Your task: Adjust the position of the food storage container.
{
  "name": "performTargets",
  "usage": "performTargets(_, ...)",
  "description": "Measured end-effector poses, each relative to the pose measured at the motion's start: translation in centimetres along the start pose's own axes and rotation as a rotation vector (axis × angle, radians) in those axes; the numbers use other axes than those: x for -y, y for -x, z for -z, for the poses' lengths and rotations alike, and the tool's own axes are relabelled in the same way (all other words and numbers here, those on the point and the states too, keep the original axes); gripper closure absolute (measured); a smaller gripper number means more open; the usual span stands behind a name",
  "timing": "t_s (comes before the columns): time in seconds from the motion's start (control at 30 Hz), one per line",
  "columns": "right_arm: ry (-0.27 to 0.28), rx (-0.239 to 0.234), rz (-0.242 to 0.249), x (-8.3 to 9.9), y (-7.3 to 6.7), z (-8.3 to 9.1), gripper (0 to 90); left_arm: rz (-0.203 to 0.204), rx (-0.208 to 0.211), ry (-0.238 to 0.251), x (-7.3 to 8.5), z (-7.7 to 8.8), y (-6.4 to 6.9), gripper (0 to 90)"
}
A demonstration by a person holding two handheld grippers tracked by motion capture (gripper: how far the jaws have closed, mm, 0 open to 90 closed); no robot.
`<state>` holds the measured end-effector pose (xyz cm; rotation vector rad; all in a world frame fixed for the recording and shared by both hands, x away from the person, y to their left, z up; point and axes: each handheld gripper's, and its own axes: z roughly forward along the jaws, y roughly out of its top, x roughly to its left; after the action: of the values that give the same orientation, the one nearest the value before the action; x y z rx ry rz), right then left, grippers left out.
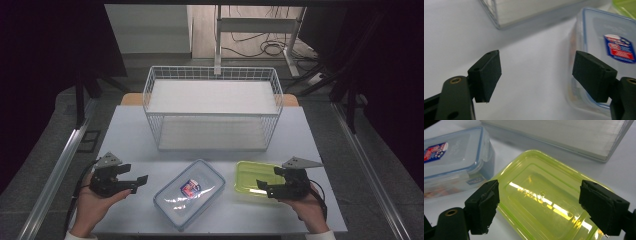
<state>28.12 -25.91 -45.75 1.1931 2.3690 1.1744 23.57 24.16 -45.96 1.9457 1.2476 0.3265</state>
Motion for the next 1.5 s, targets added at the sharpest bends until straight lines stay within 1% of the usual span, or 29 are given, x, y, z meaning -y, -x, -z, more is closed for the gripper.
performTargets(0.1, -0.011, 0.015, 0.009, 0.0, -0.1, -0.1, 16.7, -0.004, -0.005, -0.008, 0.0, 0.0, 0.1, 22.9)
performTargets(0.17, -0.012, 0.023, 0.020, -0.1, -0.3, 0.0, 17.9, -0.016, -0.028, -0.027, -0.2, 0.4, 0.5, 23.6)
performTargets(0.27, 0.004, 0.032, 0.030, -0.1, -0.3, 0.4, 21.7, -0.026, -0.020, -0.029, -0.3, 0.8, 0.9, 25.7)
performTargets(0.3, 0.007, 0.031, 0.025, -0.2, -0.3, 0.5, 21.9, -0.033, 0.006, -0.023, -0.4, 1.2, 1.3, 26.6)
performTargets(0.4, 0.001, 0.026, 0.021, -0.2, -0.3, 0.7, 22.0, -0.048, 0.057, -0.016, -0.7, 1.6, 2.2, 28.8)
performTargets(0.43, 0.001, 0.026, 0.021, -0.2, -0.3, 0.7, 22.0, -0.048, 0.057, -0.016, -0.7, 1.6, 2.2, 29.2)
performTargets(0.5, -0.010, 0.028, 0.016, -0.2, -0.4, 0.7, 21.9, -0.071, 0.071, -0.017, -0.9, 1.8, 2.9, 30.2)
performTargets(0.53, -0.009, 0.030, 0.017, -0.2, -0.3, 0.7, 21.9, -0.080, 0.085, -0.023, -0.9, 1.9, 3.2, 32.7)
performTargets(0.6, -0.008, 0.032, 0.014, -0.3, -0.3, 0.7, 21.9, -0.110, 0.132, -0.045, -1.0, 2.0, 3.7, 49.3)
performTargets(0.67, -0.007, 0.032, 0.013, -0.3, -0.2, 0.7, 21.9, -0.116, 0.171, -0.070, -1.0, 1.7, 4.1, 67.7)
performTargets(0.7, -0.007, 0.032, 0.013, -0.3, -0.2, 0.7, 21.9, -0.116, 0.171, -0.070, -1.0, 1.7, 4.1, 75.5)
performTargets(0.73, -0.006, 0.030, 0.008, -0.2, -0.1, 0.5, 21.9, -0.129, 0.202, -0.091, -1.0, 1.4, 4.7, 79.5)
performTargets(0.77, -0.006, 0.030, 0.008, -0.1, -0.1, 0.5, 21.9, -0.140, 0.217, -0.104, -1.1, 1.3, 5.2, 82.3)
performTargets(0.8, -0.006, 0.030, 0.008, -0.1, -0.1, 0.5, 21.9, -0.140, 0.217, -0.104, -1.1, 1.3, 5.2, 84.9)
performTargets(0.83, -0.003, 0.031, 0.008, 0.0, 0.2, 0.5, 21.8, -0.185, 0.245, -0.132, -1.1, 0.9, 6.5, 88.1)
performTargets(0.87, -0.002, 0.032, 0.004, 0.0, 0.3, 0.5, 21.8, -0.206, 0.267, -0.151, -1.0, 0.6, 7.4, 90.0)
performTargets(0.9, -0.002, 0.032, 0.004, 0.0, 0.3, 0.5, 21.8, -0.206, 0.267, -0.151, -1.0, 0.6, 7.4, 90.0)
performTargets(0.93, 0.006, 0.037, -0.009, 0.0, 0.5, 0.7, 21.8, -0.239, 0.294, -0.176, -0.9, 0.1, 8.8, 90.0)
performTargets(0.97, 0.008, 0.040, -0.011, 0.1, 0.6, 0.7, 21.8, -0.255, 0.308, -0.187, -0.8, -0.1, 9.6, 90.0)
performTargets(1.0, 0.008, 0.040, -0.011, 0.1, 0.6, 0.7, 21.8, -0.255, 0.308, -0.187, -0.8, -0.1, 9.6, 90.0)
performTargets(1.03, 0.015, 0.040, -0.014, 0.1, 0.7, 0.9, 21.8, -0.279, 0.340, -0.202, -0.7, -0.6, 11.0, 90.0)
performTargets(1.07, 0.016, 0.041, -0.014, 0.0, 0.7, 0.9, 21.8, -0.279, 0.340, -0.202, -0.7, -0.6, 11.0, 90.0)
performTargets(1.1, 0.017, 0.043, -0.010, 0.0, 0.7, 0.9, 21.8, -0.308, 0.354, -0.221, -0.5, -1.0, 12.0, 90.0)
performTargets(1.13, 0.016, 0.043, -0.012, 0.0, 0.6, 0.9, 21.8, -0.317, 0.355, -0.231, -0.4, -1.2, 12.5, 90.0)
performTargets(1.17, 0.016, 0.043, -0.012, 0.0, 0.6, 0.9, 21.8, -0.317, 0.355, -0.231, -0.4, -1.2, 12.5, 90.0)
performTargets(1.23, 0.008, 0.039, -0.011, 0.1, 0.6, 0.7, 21.8, -0.337, 0.373, -0.252, 0.0, -1.9, 13.8, 90.0)
performTargets(1.33, 0.002, 0.040, -0.009, 0.2, 0.6, 0.6, 21.8, -0.371, 0.389, -0.290, 0.5, -2.6, 15.1, 90.0)
performTargets(1.43, 0.000, 0.040, -0.009, 0.2, 0.5, 0.5, 21.8, -0.395, 0.383, -0.318, 1.1, -3.4, 16.1, 90.0)
performTargets(1.5, 0.001, 0.041, -0.009, 0.2, 0.6, 0.5, 21.8, -0.403, 0.384, -0.332, 1.4, -3.8, 16.4, 90.0)
